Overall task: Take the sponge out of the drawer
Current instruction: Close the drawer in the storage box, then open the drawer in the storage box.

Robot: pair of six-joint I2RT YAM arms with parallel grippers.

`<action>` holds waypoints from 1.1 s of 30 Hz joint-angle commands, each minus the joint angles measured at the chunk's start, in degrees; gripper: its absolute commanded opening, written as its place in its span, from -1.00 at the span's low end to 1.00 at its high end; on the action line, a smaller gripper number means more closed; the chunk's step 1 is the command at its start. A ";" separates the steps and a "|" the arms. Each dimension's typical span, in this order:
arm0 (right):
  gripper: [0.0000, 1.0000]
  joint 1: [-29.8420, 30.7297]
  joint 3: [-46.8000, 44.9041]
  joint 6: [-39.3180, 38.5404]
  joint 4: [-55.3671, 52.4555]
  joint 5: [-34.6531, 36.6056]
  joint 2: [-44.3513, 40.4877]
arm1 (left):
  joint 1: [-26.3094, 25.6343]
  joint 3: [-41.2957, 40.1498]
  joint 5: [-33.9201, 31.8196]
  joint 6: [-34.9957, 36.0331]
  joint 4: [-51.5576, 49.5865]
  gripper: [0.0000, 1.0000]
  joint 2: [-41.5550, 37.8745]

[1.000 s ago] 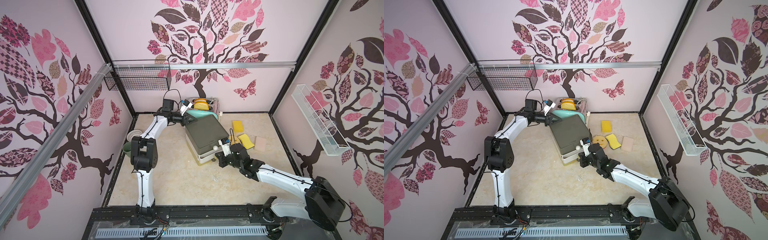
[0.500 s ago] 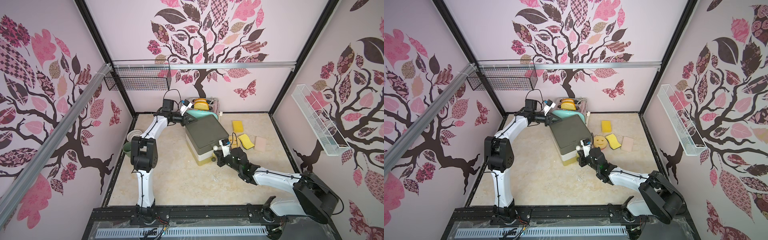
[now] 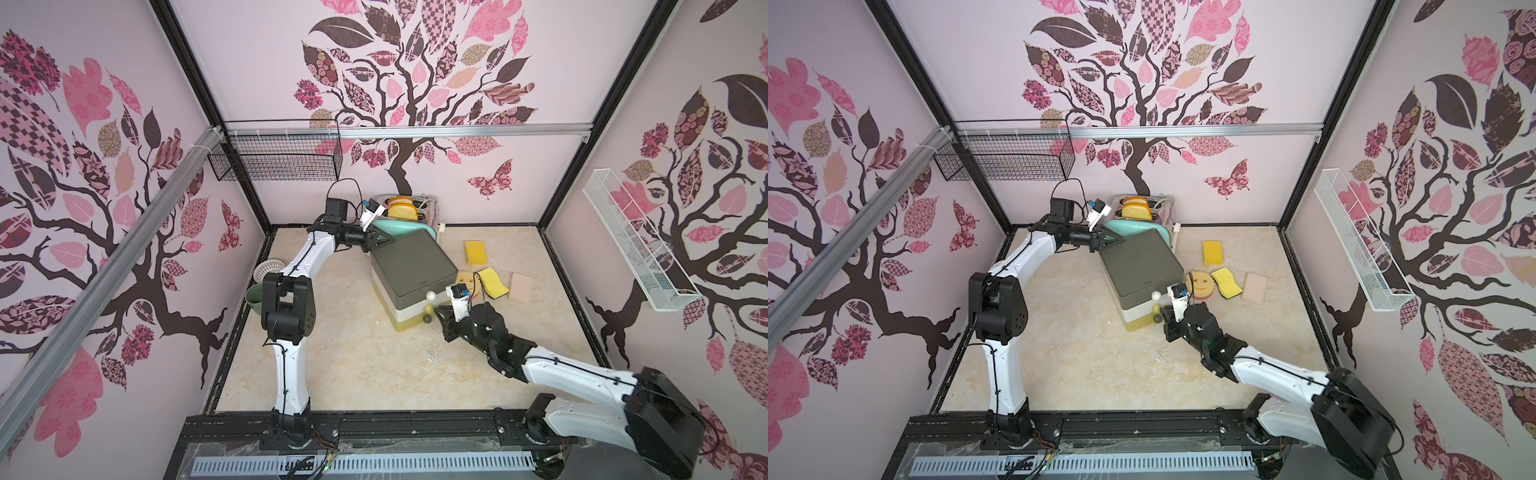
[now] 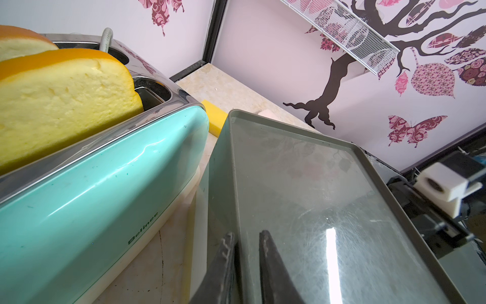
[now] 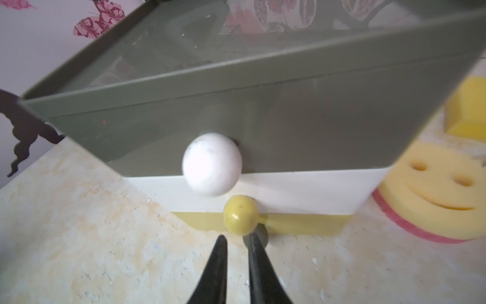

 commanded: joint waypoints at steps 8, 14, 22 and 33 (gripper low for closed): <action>0.60 0.01 -8.44 14.79 -4.95 -5.97 -6.19 | -0.32 -3.11 -2.56 2.12 -5.82 -0.60 3.76; 0.58 -6.05 -15.98 21.56 13.35 -9.69 -1.02 | -0.08 -3.21 -2.18 2.05 -5.85 -0.60 3.26; 0.49 -10.26 -16.74 25.71 32.18 -16.53 13.24 | -0.03 -3.34 -1.74 1.85 -5.62 -0.60 2.95; 0.42 -10.81 -15.13 31.17 57.07 -20.44 37.19 | 0.09 -3.54 -1.11 1.17 -4.67 -0.60 3.25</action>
